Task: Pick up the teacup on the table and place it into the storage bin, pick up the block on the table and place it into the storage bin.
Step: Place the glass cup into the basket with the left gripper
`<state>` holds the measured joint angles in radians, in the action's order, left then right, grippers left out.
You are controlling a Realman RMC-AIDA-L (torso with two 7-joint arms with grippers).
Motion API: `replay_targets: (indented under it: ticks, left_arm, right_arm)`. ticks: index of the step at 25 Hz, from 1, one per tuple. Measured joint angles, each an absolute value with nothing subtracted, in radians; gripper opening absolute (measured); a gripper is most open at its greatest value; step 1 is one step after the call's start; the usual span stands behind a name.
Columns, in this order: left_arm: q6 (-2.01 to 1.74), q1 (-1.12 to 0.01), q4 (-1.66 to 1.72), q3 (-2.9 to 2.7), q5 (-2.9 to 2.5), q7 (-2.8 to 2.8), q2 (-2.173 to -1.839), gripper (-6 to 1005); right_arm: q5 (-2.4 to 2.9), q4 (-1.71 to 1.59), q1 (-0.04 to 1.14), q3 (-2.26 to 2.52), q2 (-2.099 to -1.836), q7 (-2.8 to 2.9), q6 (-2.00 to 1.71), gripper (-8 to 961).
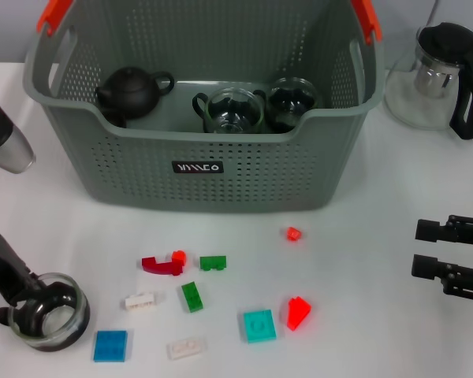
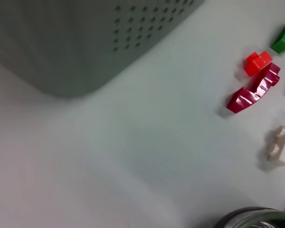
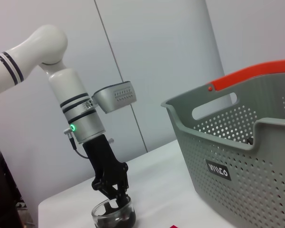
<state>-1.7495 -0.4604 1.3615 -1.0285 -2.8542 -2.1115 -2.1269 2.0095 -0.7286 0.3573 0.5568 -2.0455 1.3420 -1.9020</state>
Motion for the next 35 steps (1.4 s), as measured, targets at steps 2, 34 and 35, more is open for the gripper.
replay_targets:
  ticks: [2,34,35]
  left_arm:
    - [-1.761,-0.466,1.362,-1.015,-2.851,-2.11,-2.127,145]
    - [-1.575,-0.904,1.146,-0.836,-2.025,-2.323,-1.923,62]
    - [-1.547,-0.921,1.169,-0.888,-2.08,-2.351,-1.916,63]
  right_arm:
    - [2.009,-0.729,0.357,0.557,-2.045,1.342,-1.902,604]
    - [2.01,-0.715,0.355,0.557,-2.039,1.343,-1.903,603]
    - [2.01,-0.715,0.355,0.557,-2.039,1.343,-1.902,603]
